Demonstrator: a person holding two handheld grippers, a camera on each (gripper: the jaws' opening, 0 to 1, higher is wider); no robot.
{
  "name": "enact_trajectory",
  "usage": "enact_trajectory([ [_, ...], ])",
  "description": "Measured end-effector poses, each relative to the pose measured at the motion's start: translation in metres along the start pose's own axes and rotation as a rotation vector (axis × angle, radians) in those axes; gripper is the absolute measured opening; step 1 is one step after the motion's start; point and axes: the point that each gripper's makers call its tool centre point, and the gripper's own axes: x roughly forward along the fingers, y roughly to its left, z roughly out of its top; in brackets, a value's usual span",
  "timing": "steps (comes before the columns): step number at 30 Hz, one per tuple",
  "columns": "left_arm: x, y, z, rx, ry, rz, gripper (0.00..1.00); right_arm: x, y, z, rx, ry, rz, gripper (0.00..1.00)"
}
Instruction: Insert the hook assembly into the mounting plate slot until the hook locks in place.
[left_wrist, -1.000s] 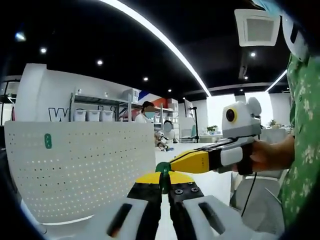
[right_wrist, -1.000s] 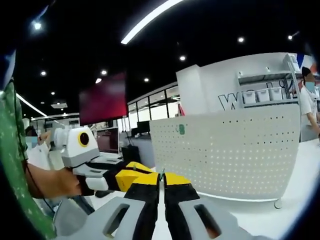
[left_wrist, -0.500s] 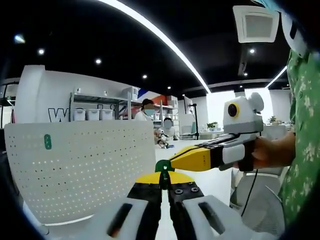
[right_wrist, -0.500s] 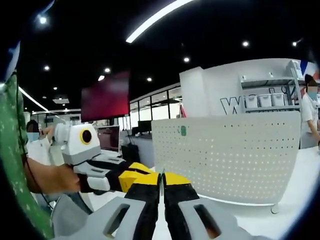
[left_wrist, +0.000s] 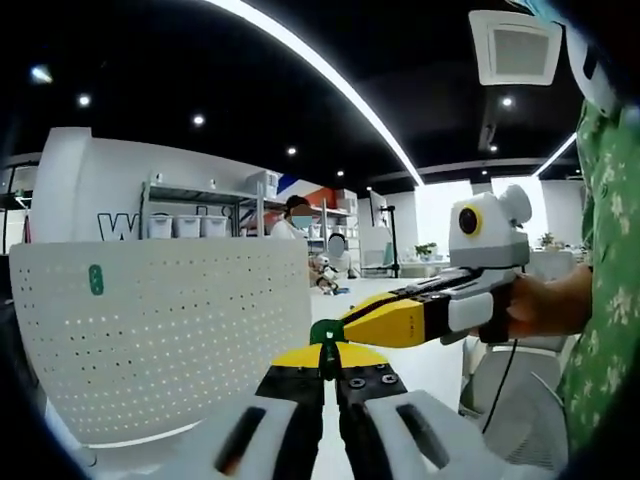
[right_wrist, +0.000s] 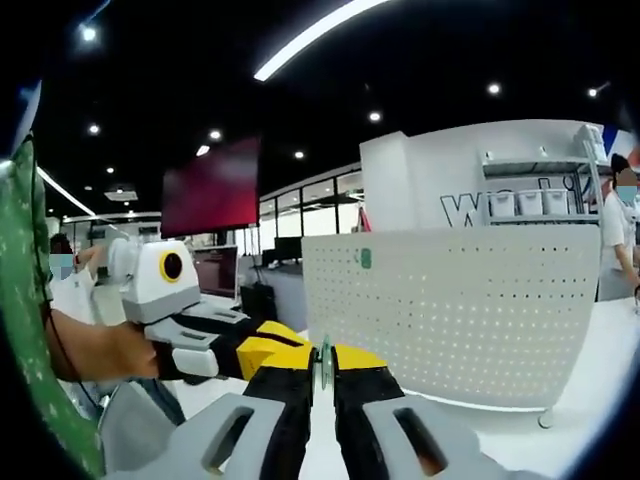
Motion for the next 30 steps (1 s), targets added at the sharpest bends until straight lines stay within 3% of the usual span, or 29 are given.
enact_trajectory([
  [5,0.0,0.001,0.0,0.0,0.001,0.003,0.02,0.0,-0.001,0.0,-0.004,-0.002,-0.005,0.07],
  [20,0.0,0.008,0.0,0.0,-0.001,0.022,0.02,0.0,-0.005,-0.008,-0.009,0.032,-0.014,0.26],
  [30,-0.002,0.015,0.002,-0.006,-0.004,0.054,0.02,0.002,-0.004,-0.014,-0.027,0.048,-0.013,0.51],
])
